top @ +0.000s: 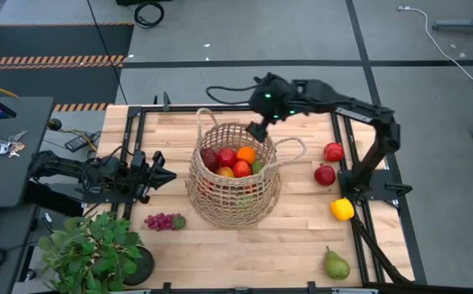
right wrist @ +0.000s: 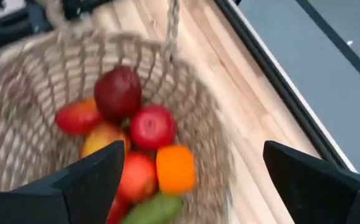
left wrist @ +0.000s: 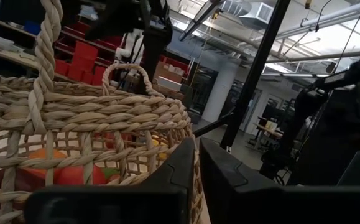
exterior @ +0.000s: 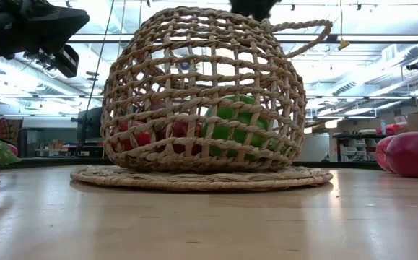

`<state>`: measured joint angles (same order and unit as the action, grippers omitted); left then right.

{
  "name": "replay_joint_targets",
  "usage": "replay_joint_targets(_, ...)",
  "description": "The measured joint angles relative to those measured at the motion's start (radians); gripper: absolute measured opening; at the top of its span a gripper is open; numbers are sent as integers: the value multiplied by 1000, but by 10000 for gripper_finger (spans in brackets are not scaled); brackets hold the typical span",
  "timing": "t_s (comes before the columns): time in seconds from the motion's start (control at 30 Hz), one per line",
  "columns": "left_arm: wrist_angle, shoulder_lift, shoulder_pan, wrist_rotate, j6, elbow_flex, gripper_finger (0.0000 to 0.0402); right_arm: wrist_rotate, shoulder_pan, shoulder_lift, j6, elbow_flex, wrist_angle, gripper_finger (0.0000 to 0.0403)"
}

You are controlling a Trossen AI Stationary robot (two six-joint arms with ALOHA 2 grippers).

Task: Build produce basket
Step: Put the yellow bell pepper into the brown basket

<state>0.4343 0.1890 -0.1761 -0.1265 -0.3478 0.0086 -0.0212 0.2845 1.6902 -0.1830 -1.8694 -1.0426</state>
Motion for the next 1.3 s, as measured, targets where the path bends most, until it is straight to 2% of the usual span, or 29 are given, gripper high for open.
replay_joint_targets(0.17,0,0,0,0,0,0,35,0,-7,-96,42,0,-175,387)
replay_joint_targets(0.3,0,0,0,0,0,0,29,-106,-3,-153,22,0,-329,387)
replay_joint_targets(0.37,0,0,0,0,0,0,28,-147,15,-176,14,7,-365,387)
replay_joint_targets(0.5,0,0,0,0,0,0,32,-128,67,-253,20,73,-365,387)
replay_joint_targets(0.8,0,0,0,0,0,0,29,-74,118,-486,-19,417,-369,387)
replay_joint_targets(0.93,0,0,0,0,0,0,29,-52,118,-579,-137,585,-304,387)
replay_joint_targets(1.1,0,0,0,0,0,0,36,27,74,-654,-258,765,-218,387)
replay_joint_targets(1.3,0,0,0,0,0,0,29,-48,-39,-699,-514,911,-215,387)
